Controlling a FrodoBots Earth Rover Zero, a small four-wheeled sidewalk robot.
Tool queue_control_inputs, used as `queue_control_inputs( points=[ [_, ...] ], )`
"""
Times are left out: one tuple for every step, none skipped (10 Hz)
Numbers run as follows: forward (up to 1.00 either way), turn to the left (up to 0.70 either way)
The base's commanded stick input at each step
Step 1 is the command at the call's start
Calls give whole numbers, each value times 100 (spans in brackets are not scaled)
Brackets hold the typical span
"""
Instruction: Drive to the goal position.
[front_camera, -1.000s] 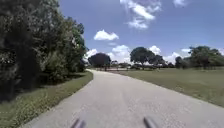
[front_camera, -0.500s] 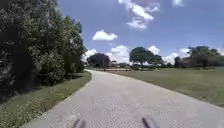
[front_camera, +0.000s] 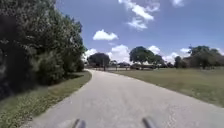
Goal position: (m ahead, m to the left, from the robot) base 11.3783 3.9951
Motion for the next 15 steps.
queue_control_inputs(
  points=[
    [30, 0],
    [30, 0],
    [30, 0],
    [30, 0],
    [30, 0],
    [30, 0],
    [30, 0],
    [30, 0],
    [30, 0],
    [30, 0],
    [30, 0],
    [30, 0],
    [30, 0],
    [30, 0],
    [30, 0]
  ],
)
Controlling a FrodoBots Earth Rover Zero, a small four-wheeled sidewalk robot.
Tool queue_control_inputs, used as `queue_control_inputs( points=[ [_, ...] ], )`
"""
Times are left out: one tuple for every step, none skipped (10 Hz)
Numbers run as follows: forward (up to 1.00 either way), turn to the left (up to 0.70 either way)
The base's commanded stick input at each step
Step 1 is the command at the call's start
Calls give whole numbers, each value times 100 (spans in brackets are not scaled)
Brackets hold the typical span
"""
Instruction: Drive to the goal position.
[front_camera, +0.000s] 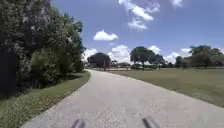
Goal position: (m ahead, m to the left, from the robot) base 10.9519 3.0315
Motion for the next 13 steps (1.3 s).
queue_control_inputs(
  points=[
    [30, 0],
    [30, 0],
    [30, 0],
    [30, 0],
    [30, 0],
    [30, 0],
    [30, 0],
    [30, 0],
    [30, 0],
    [30, 0],
    [30, 0],
    [30, 0],
    [30, 0]
  ],
)
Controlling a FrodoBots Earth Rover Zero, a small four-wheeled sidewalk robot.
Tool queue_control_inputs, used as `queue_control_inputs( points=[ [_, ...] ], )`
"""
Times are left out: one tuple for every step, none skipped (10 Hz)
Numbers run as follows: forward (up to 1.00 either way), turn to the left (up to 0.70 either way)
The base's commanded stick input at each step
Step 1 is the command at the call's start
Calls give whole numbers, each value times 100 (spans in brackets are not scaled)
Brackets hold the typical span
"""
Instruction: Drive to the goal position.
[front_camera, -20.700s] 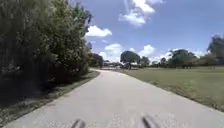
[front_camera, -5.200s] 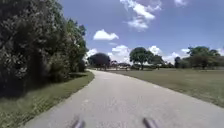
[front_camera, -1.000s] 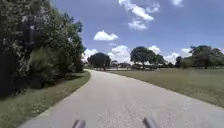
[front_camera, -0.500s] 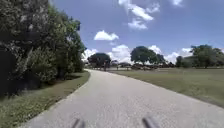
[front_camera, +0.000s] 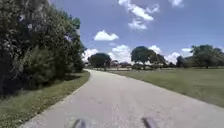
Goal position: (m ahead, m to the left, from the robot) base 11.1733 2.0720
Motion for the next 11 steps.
queue_control_inputs(
  points=[
    [30, 0],
    [30, 0],
    [30, 0],
    [30, 0],
    [30, 0],
    [30, 0],
    [30, 0],
    [30, 0],
    [30, 0],
    [30, 0],
    [30, 0]
  ],
)
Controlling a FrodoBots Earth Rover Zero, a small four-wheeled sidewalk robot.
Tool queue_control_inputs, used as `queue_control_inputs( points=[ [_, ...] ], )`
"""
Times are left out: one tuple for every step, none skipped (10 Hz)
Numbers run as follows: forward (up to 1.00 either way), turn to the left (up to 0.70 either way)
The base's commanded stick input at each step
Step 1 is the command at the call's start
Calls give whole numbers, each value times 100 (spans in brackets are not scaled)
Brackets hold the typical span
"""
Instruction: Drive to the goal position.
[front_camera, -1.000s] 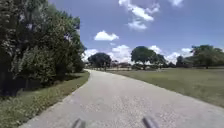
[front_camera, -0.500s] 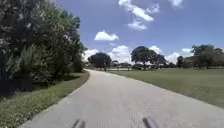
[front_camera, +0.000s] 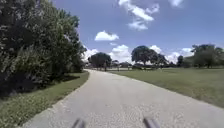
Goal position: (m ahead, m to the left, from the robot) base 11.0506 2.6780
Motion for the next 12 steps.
queue_control_inputs(
  points=[
    [30, 0],
    [30, 0],
    [30, 0],
    [30, 0],
    [30, 0],
    [30, 0],
    [30, 0],
    [30, 0],
    [30, 0],
    [30, -57],
    [30, -60],
    [30, -34]
  ],
)
